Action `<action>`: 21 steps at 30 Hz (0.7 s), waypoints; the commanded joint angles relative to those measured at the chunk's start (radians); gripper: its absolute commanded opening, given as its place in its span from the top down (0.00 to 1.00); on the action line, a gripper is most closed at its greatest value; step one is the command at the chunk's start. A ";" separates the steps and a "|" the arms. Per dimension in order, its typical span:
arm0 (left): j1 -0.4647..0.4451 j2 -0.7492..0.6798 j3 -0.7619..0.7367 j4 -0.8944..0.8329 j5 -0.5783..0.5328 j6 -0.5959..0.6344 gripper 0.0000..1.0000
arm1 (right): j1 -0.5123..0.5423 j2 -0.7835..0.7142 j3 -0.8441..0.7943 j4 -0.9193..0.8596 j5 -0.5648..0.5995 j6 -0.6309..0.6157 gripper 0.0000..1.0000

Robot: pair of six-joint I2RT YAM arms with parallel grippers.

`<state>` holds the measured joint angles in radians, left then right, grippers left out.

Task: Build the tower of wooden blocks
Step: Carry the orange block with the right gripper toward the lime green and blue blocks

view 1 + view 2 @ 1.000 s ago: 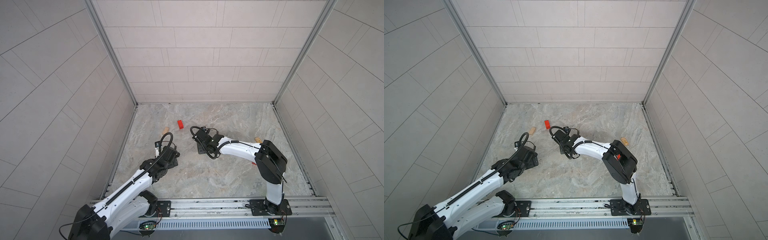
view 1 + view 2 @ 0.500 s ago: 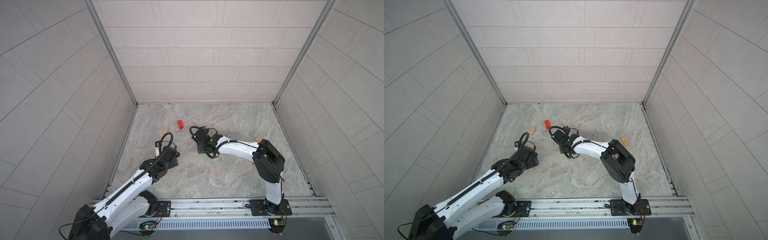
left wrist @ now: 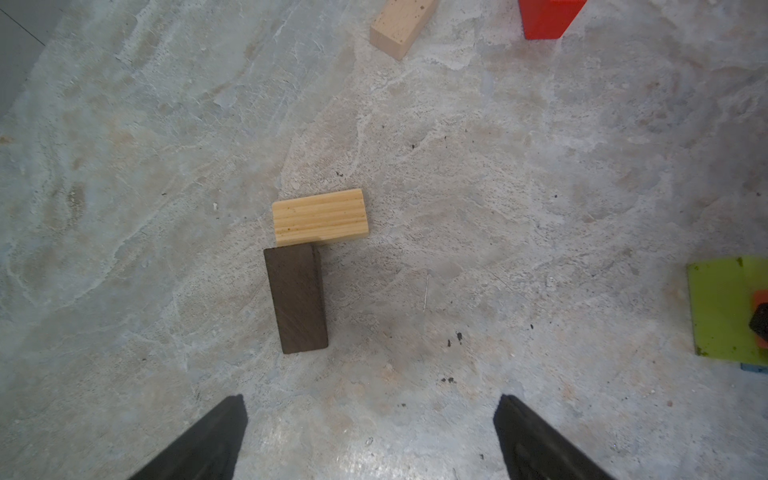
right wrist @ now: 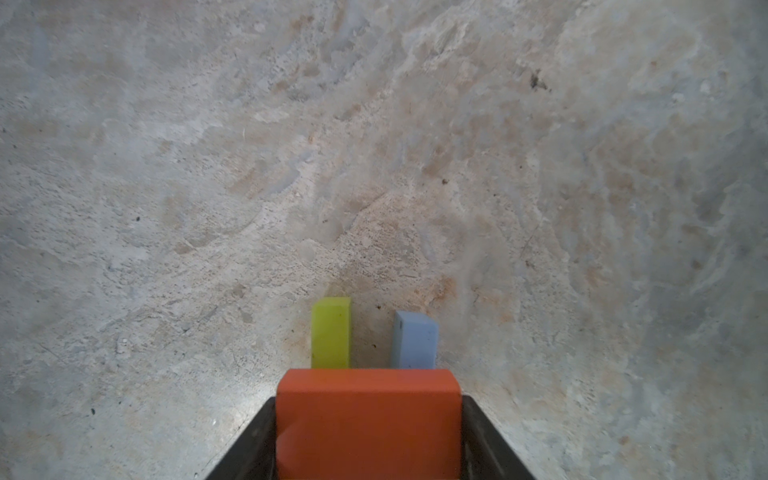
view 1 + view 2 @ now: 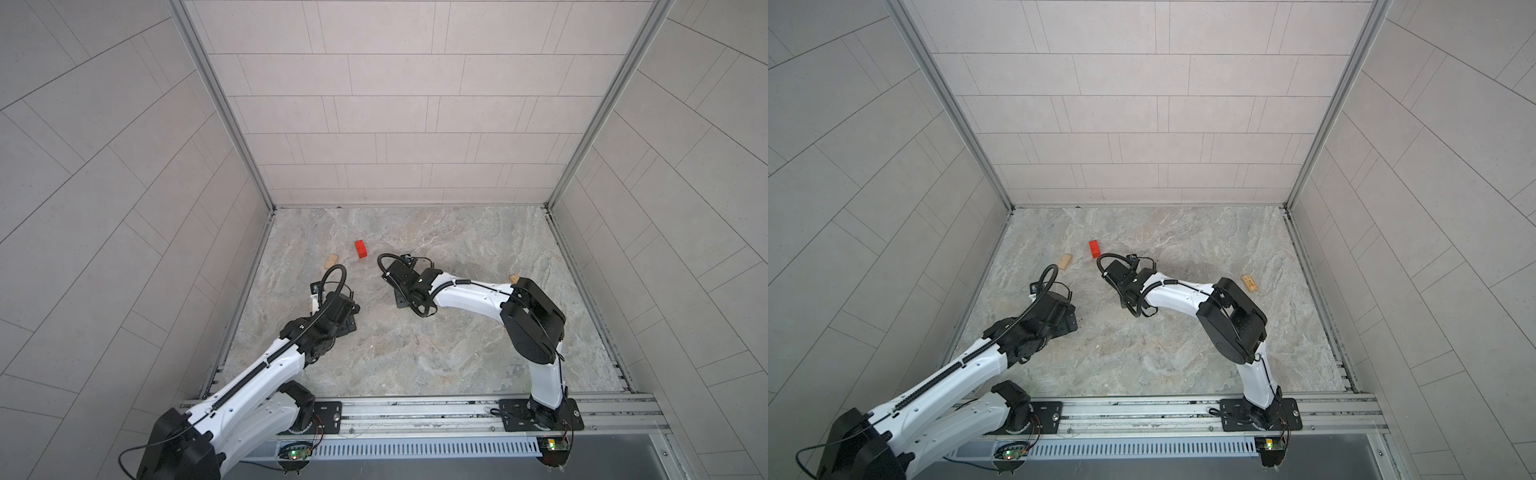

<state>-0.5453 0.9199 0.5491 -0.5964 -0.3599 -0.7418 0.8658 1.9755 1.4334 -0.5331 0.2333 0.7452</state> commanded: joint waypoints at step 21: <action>0.005 -0.013 -0.010 -0.009 -0.015 0.008 0.00 | -0.016 -0.005 -0.006 -0.008 -0.016 0.018 0.26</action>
<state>-0.5453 0.9192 0.5491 -0.5961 -0.3599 -0.7406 0.8543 1.9854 1.4330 -0.5274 0.2077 0.7525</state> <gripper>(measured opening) 0.999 0.738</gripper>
